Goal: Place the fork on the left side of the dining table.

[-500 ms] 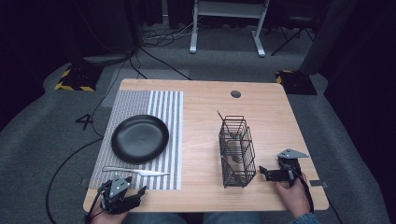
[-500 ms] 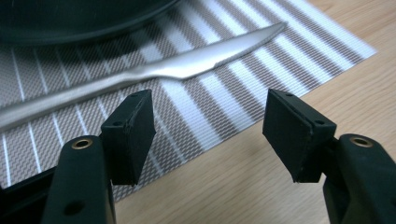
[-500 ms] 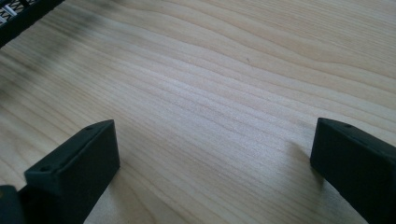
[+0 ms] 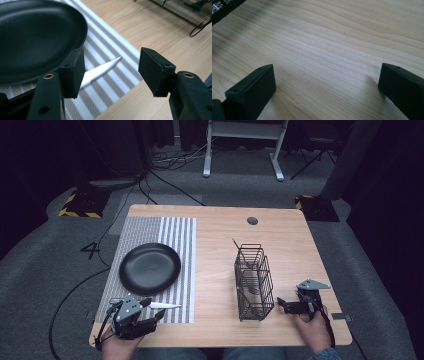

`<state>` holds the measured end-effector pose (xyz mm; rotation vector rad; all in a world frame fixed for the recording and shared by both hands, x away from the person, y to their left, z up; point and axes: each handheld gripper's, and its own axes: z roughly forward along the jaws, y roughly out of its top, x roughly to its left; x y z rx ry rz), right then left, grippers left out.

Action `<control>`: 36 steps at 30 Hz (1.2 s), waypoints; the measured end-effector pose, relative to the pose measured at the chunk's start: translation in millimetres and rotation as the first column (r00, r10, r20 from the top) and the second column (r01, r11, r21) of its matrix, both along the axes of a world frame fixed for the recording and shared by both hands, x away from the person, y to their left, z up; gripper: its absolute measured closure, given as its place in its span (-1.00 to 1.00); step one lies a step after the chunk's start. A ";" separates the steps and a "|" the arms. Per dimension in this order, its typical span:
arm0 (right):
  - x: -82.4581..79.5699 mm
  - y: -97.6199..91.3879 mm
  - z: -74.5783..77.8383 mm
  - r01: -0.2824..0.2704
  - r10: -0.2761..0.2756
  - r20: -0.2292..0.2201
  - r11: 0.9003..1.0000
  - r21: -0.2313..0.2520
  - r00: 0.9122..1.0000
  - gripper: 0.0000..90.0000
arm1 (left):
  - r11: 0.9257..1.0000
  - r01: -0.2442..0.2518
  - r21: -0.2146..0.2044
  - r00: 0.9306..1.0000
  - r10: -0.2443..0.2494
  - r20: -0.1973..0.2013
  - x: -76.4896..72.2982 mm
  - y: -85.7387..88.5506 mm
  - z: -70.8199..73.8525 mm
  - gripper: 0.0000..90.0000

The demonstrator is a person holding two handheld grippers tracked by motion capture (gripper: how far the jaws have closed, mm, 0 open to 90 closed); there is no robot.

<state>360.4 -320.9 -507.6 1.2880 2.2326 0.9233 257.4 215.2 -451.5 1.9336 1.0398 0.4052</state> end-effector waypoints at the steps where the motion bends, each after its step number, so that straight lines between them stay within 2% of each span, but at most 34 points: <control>1: -0.1 0.1 0.0 0.002 -0.002 0.000 1.000 0.000 1.000 -0.97 | 1.000 0.007 0.003 1.000 -0.007 0.002 2.1 -1.5 2.7 -0.16; 4: 0.5 0.7 0.0 0.006 -0.006 0.001 1.000 0.001 1.000 -0.97 | 0.998 0.036 0.044 0.999 -0.037 0.024 10.1 -10.7 16.7 -0.17; 5: 0.5 0.7 0.0 0.006 -0.006 0.001 1.000 0.001 1.000 -0.97 | 0.998 0.036 0.044 0.999 -0.037 0.024 10.1 -10.7 16.7 -0.17; 6: 0.5 0.7 0.0 0.005 -0.005 0.002 1.000 0.001 1.000 -0.97 | 0.997 0.059 0.058 0.998 -0.061 0.032 14.0 -15.3 22.7 -0.17; 7: 0.5 0.7 0.0 0.005 -0.005 0.002 1.000 0.001 1.000 -0.97 | 0.997 0.059 0.058 0.998 -0.061 0.032 14.0 -15.3 22.7 -0.17; 8: 0.6 0.6 0.0 0.005 -0.005 0.002 1.000 0.001 1.000 -0.97 | 0.993 0.103 0.061 0.994 -0.105 0.022 20.5 -20.1 29.6 -0.18; 9: 0.6 0.6 -0.1 0.005 -0.005 0.002 1.000 0.000 1.000 -0.97 | 0.990 0.123 0.066 0.992 -0.124 0.018 23.9 -21.5 32.5 -0.18; 10: 0.5 0.7 0.0 0.005 -0.005 0.002 1.000 0.001 1.000 -0.97 | 0.990 0.123 0.066 0.992 -0.124 0.018 23.9 -21.5 32.5 -0.18; 14: 0.6 0.6 -0.1 0.005 -0.005 0.002 1.000 0.000 1.000 -0.97 | 0.986 0.158 0.049 0.987 -0.159 0.014 39.6 -27.7 46.0 -0.18; 23: 0.5 0.7 -0.1 0.006 -0.006 0.002 1.000 0.001 1.000 -0.97 | 0.983 0.182 0.021 0.983 -0.183 0.032 61.1 -37.0 63.0 -0.15; 30: 0.5 0.7 -0.1 0.006 -0.006 0.002 1.000 0.001 1.000 -0.97 | 0.977 0.214 -0.016 0.976 -0.213 0.033 84.1 -48.9 73.1 -0.13; 32: 0.4 0.8 0.0 0.006 -0.006 0.001 1.000 0.002 1.000 -0.97 | 0.979 0.203 -0.012 0.978 -0.203 0.048 86.9 -52.1 74.7 -0.13; 33: 0.4 0.8 0.0 0.007 -0.007 0.001 1.000 0.002 1.000 -0.97 | 0.984 0.176 -0.025 0.982 -0.173 0.082 91.6 -58.2 76.4 -0.11; 36: 0.5 0.7 -0.1 0.006 -0.006 0.002 1.000 0.002 1.000 -0.97 | 0.984 0.171 -0.043 0.982 -0.167 0.093 98.6 -66.7 78.0 -0.11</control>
